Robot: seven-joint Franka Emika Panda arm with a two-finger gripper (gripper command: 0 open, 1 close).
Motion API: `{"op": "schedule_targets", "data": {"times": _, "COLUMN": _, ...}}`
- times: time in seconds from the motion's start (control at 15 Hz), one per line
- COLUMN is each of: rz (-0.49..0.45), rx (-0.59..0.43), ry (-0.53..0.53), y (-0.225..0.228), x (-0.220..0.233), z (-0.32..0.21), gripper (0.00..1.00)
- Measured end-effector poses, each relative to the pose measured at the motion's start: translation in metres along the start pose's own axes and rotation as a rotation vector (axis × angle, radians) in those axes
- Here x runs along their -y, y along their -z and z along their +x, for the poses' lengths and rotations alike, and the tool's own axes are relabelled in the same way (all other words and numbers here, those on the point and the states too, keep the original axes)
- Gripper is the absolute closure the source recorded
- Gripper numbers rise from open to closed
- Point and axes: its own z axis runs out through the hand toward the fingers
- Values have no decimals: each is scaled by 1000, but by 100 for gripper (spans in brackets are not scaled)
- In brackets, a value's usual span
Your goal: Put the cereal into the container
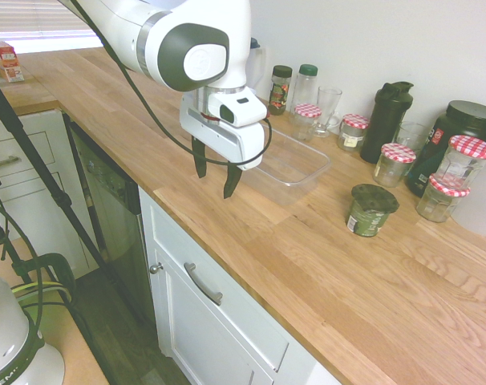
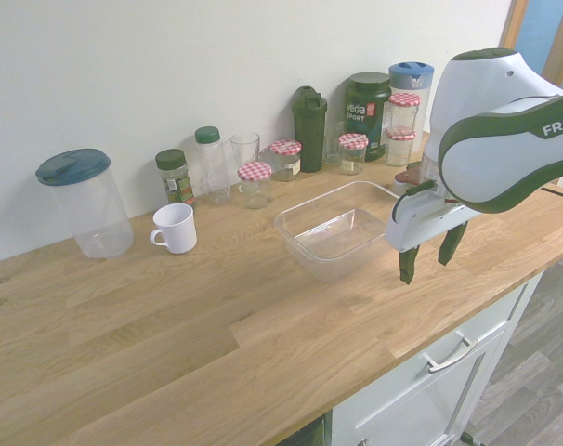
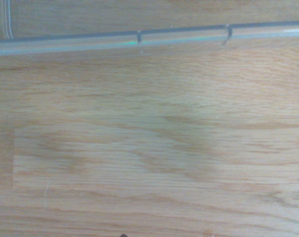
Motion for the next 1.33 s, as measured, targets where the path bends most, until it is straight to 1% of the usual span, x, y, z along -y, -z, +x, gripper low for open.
{"op": "schedule_targets", "data": {"times": 0.2, "rz": 4, "rx": -3, "ry": -2, "y": -2, "x": 2, "z": 2, "gripper": 0}}
{"op": "schedule_targets", "data": {"times": 0.4, "rz": 40, "rx": -39, "ry": -21, "y": 22, "x": 11, "z": 16, "gripper": 0}}
{"op": "schedule_targets", "data": {"times": 0.6, "rz": 70, "rx": -95, "ry": -89, "y": 61, "x": 9, "z": 57, "gripper": 0}}
{"op": "schedule_targets", "data": {"times": 0.73, "rz": 72, "rx": -120, "ry": -140, "y": 71, "x": 0, "z": 95, "gripper": 0}}
{"op": "schedule_targets", "data": {"times": 1.0, "rz": 50, "rx": -130, "ry": -240, "y": 64, "x": -25, "z": 161, "gripper": 0}}
{"op": "schedule_targets", "data": {"times": 1.33, "rz": 29, "rx": -136, "ry": -322, "y": 42, "x": -55, "z": 209, "gripper": 0}}
